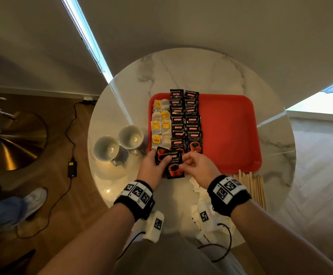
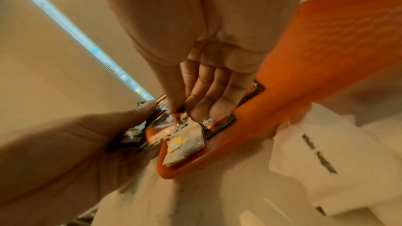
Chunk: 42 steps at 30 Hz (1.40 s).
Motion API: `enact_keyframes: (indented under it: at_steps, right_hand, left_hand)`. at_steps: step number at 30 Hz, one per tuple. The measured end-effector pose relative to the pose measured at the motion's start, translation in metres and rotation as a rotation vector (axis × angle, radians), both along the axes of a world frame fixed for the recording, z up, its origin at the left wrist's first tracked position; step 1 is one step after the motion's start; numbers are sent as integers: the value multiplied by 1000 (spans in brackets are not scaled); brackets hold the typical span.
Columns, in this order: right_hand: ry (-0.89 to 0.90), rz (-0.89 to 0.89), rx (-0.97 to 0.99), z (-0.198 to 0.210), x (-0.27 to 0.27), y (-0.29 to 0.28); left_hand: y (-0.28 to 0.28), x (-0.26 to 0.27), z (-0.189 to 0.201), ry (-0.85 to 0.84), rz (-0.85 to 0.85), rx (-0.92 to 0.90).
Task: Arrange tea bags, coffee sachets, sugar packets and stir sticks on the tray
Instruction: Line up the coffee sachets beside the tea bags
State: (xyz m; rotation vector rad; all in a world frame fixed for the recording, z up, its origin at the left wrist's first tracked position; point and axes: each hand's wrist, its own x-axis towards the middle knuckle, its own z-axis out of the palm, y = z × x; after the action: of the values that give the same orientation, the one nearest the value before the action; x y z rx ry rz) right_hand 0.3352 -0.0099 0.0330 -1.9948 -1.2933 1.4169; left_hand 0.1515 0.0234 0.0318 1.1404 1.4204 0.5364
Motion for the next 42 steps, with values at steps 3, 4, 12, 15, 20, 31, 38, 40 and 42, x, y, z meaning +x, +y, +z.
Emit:
enact_keyframes:
  at_steps: [3,4,12,15,20,31,38,40,42]
  right_hand:
    - [-15,-99,25,-10,16,-4]
    - [-44,-135,27,-11,24,-3]
    - [-170,-254,-45,-33,59,12]
    - [-253,-204,-31,-34,57,17]
    - [-272,-209,7,-37,57,18]
    - [-369,-217,-33,-39,47,25]
    - [-417,-219,-46,-42,44,26]
    - [-451,-236,-2,-41,41,29]
    - [-473,-249,30,-40,38,34]
  left_hand:
    - [5,14,-1,56,-17,-1]
    - [7,17,1,76,-7,-6]
    - [18,27,-2,17,18,-98]
    - [21,25,-2,3,42,-94]
    - [23,23,1,22,-106,-97]
    - [46,32,3,525,-655,217]
    - [57,53,-8,718,-879,456]
    - [54,50,-12,712,-818,535]
    - [51,47,-17,730,-802,581]
